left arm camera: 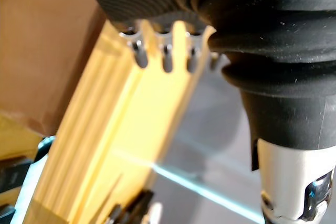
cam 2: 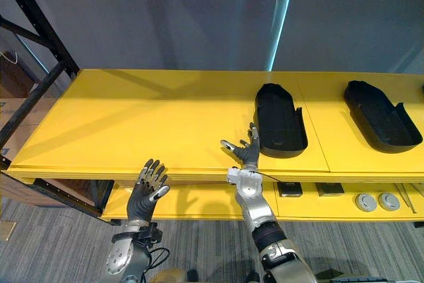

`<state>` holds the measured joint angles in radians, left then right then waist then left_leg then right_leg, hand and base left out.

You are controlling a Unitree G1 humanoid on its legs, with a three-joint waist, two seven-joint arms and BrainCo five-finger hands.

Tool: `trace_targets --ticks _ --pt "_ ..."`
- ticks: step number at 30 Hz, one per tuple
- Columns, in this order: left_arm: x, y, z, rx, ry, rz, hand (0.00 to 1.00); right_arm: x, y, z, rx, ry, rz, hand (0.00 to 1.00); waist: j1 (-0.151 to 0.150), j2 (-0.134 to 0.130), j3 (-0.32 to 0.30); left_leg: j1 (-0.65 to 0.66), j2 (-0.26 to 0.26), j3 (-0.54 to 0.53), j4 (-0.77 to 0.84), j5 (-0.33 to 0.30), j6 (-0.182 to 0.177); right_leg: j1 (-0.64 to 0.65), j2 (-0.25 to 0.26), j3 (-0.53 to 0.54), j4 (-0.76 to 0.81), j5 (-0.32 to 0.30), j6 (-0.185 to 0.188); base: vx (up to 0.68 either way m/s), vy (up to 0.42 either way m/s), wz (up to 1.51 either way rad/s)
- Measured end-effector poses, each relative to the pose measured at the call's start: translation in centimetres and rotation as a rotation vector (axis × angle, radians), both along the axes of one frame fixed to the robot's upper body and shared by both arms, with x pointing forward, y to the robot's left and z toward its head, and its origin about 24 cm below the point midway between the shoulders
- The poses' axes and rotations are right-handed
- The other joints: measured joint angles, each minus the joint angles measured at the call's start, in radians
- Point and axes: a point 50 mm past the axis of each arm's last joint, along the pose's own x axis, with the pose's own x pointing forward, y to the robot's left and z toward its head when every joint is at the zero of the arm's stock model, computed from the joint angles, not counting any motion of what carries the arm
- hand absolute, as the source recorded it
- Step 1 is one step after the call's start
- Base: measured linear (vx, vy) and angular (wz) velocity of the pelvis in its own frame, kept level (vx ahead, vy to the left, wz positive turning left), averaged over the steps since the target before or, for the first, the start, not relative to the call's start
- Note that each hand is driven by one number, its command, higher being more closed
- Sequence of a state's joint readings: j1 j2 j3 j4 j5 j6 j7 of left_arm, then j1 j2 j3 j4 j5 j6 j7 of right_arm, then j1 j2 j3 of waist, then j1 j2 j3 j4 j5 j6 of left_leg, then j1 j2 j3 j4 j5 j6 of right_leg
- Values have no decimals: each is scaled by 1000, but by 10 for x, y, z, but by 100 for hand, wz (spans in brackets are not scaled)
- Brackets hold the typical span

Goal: Walk over and take plastic housings, then place them on the shelf

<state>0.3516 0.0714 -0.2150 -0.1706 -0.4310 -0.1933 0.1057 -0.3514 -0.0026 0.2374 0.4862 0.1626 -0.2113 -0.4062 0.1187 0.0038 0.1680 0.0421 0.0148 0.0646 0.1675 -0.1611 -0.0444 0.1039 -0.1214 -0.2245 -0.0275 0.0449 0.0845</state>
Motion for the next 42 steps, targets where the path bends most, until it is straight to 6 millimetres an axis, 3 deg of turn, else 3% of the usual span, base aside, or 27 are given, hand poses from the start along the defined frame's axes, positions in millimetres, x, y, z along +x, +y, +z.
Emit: trace_targets --ticks 2,5,9,13,15,19,20,24,30,31,36,38,42 --pt "0 3 0 3 1 12 0 -6 -1 15 73 -84 54 0 0 0 0 0 1 1 -1 0 0 -1 1 0 -2 0 0 0 0 0" --pt "0 15 1 20 -4 58 0 -19 -8 55 119 -329 174 0 -5 -3 -1 7 4 5 0 -1 -1 -1 4 2 -7 0 0 46 6 -3" --pt "-1 34 4 54 -31 137 0 -45 -46 114 45 -673 158 0 -22 -26 -15 8 9 25 -2 -6 -1 -1 9 12 -18 2 2 19 4 -6" --pt "-1 44 8 68 -56 183 0 -68 -84 127 -47 -765 55 0 -28 -61 -38 7 19 52 -1 -14 -2 -17 19 39 -22 3 3 17 -5 -18" --pt "-1 48 10 42 -72 195 0 -75 -92 122 -100 -726 38 0 -49 -70 -44 8 22 54 -3 -15 -2 -17 21 40 -23 3 4 3 -12 -12" --pt "0 48 24 11 -150 184 0 -92 -106 88 -112 -537 2 0 -75 -68 -46 7 32 79 -5 -18 -5 -32 31 64 -24 4 3 -6 -9 -13" --pt "-11 57 45 6 -255 338 0 -139 -129 31 27 -274 -170 0 -132 -37 -84 27 45 115 -29 -20 -8 -35 47 94 -46 14 2 -3 -3 -10" --pt "-11 57 45 6 -255 338 0 -139 -128 30 28 -272 -171 0 -131 -37 -84 27 45 113 -28 -20 -8 -34 46 93 -46 14 2 0 0 1" --pt "-13 65 46 16 -252 390 0 -136 -118 11 71 -195 -133 0 -126 -26 -73 26 43 107 -19 -20 -7 -34 46 90 -46 17 0 0 0 0" --pt "-14 68 47 19 -254 410 0 -134 -112 9 84 -186 -108 100 -126 -23 -67 26 43 107 -19 -19 -7 -34 46 90 -47 18 -1 0 0 -5" --pt "-15 74 58 11 -303 491 0 -126 -71 -12 154 -102 67 100 -105 -14 -28 24 47 110 -20 -16 -8 -38 41 50 -59 10 -16 -1 -3 -2" --pt "-15 75 64 39 -330 518 0 -122 -55 -11 172 -110 146 100 -98 -9 -15 25 50 109 -21 -16 -8 -37 38 19 -48 11 -18 17 -12 1" --pt "-16 76 68 28 -341 550 0 -112 -47 -3 167 -151 198 100 -95 -10 -15 31 54 109 -23 -16 -8 -32 42 14 -43 17 -11 49 -16 2"
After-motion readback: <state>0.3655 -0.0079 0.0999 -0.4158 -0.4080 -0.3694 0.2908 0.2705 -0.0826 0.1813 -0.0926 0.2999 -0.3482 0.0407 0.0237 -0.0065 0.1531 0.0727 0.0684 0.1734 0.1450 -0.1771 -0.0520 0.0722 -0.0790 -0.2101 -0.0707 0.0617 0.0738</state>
